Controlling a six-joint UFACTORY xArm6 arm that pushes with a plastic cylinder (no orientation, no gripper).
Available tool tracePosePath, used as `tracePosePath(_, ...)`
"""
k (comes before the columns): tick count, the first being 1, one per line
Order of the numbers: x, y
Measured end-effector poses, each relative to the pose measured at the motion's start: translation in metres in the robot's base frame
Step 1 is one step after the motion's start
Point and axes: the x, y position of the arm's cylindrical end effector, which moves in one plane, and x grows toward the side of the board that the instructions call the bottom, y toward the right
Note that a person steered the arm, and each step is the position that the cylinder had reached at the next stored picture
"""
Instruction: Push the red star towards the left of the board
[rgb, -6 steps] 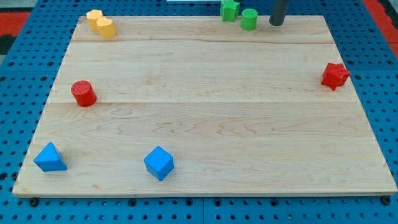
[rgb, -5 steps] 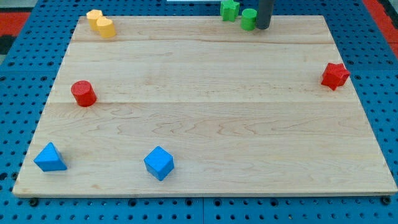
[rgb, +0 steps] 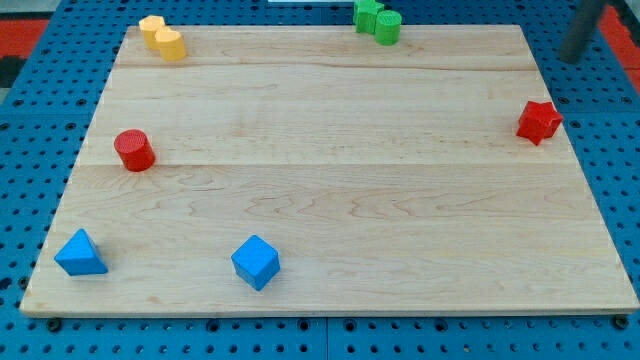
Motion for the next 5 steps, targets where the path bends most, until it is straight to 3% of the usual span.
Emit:
tracePosePath(1, 0.009, 0.001)
tracePosePath(2, 0.1, -0.004)
tracePosePath(3, 0.136, -0.027)
tracePosePath(4, 0.095, -0.094)
tracePosePath(5, 0.104, -0.166)
